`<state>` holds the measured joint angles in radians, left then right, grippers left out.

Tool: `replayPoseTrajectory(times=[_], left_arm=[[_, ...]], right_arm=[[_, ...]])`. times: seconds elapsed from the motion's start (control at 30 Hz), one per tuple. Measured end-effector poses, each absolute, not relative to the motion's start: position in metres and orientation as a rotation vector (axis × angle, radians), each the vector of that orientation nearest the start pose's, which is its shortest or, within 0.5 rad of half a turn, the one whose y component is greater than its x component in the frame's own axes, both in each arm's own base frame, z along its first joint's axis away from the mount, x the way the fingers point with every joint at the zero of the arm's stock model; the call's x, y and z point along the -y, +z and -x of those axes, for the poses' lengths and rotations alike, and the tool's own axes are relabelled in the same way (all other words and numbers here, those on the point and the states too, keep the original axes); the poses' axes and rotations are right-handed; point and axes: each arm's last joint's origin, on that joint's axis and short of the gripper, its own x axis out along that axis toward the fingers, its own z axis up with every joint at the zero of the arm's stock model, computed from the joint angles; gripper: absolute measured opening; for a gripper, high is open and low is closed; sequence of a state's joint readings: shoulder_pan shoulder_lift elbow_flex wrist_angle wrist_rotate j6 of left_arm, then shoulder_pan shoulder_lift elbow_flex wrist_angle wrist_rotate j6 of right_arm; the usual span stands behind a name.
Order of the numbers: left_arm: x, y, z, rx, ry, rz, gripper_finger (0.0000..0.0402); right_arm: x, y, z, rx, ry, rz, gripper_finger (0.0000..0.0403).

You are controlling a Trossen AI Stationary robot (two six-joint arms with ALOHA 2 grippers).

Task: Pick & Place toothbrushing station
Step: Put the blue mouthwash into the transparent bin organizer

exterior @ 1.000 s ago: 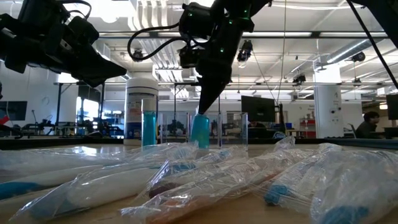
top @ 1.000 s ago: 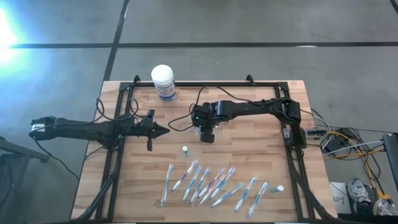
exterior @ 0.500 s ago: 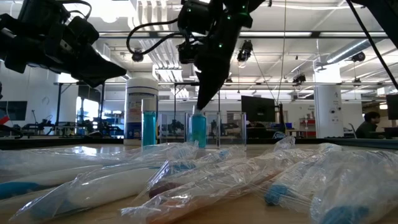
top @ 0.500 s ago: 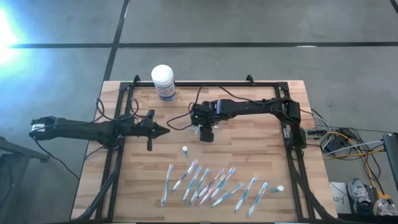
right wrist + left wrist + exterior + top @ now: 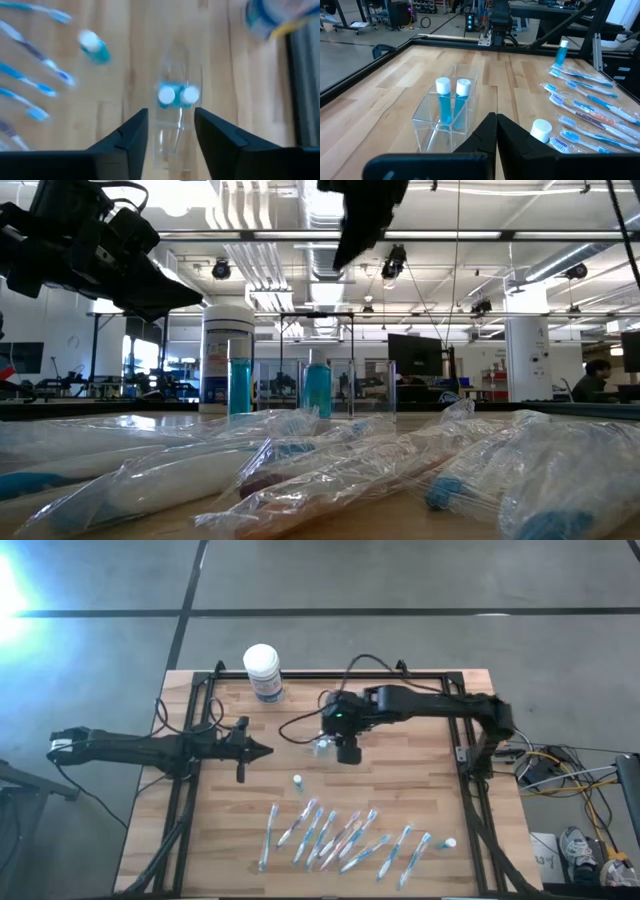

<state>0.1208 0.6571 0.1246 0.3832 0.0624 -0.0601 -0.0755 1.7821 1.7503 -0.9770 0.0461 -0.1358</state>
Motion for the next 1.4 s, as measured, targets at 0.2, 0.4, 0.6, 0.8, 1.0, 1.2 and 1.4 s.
replayPoseTrajectory(times=[0.2,0.4,0.6,0.8,1.0,1.2,1.4], left_arm=[[-0.016,0.177,-0.147,-0.15,0.063,0.074,0.0012],[-0.016,0.177,-0.147,-0.15,0.063,0.074,0.0012],[-0.016,0.177,-0.147,-0.15,0.062,0.069,0.0012],[-0.016,0.177,-0.147,-0.15,0.063,0.069,0.0012],[-0.016,0.177,-0.147,-0.151,0.063,0.069,0.0012],[-0.016,0.177,-0.147,-0.151,0.063,0.066,0.0012],[-0.016,0.177,-0.147,-0.152,0.062,0.06,0.0012]], right_arm=[[0.009,0.375,-0.335,-0.815,0.07,0.148,0.0037],[0.003,0.381,-0.294,-0.716,0.12,0.14,0.0011],[-0.003,0.37,-0.256,-0.556,0.193,0.083,0.0026],[-0.004,0.348,-0.221,-0.473,0.181,0.048,0.0098],[-0.004,0.333,-0.196,-0.388,0.17,0.004,0.0176],[-0.008,0.325,-0.175,-0.344,0.267,-0.02,0.0229],[-0.012,0.314,-0.161,-0.293,0.303,-0.021,0.0245]])
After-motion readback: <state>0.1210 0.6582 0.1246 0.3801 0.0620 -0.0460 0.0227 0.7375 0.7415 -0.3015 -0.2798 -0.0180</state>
